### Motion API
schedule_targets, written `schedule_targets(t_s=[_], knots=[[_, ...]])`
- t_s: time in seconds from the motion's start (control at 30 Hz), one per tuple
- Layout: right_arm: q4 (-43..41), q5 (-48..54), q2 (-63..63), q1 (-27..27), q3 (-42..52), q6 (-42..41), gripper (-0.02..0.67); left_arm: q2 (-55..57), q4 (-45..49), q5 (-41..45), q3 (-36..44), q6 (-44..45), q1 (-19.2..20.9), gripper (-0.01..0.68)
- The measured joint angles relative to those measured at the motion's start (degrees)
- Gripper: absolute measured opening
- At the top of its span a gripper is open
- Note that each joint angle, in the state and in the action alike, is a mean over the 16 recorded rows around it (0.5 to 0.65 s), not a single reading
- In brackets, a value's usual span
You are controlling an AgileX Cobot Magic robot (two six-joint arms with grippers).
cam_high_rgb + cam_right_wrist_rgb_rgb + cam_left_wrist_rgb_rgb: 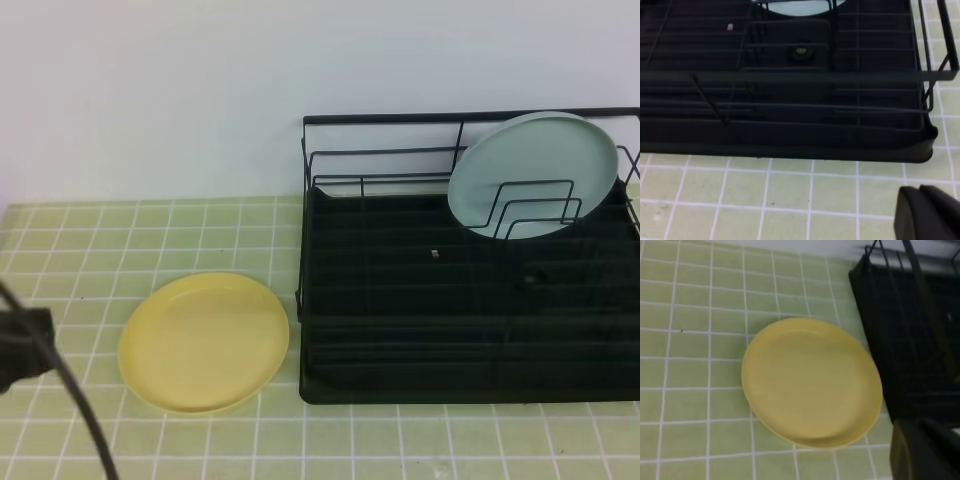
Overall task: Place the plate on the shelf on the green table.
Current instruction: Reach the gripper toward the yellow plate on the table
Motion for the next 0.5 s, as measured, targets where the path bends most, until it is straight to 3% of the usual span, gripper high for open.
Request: schedule_targets(t_s=[0.5], knots=[[1.82, -0.53, 0.00, 0.00, 0.48, -1.34, -0.004, 25.51, 1.67, 6.22, -15.31, 4.05, 0.00, 0.000]])
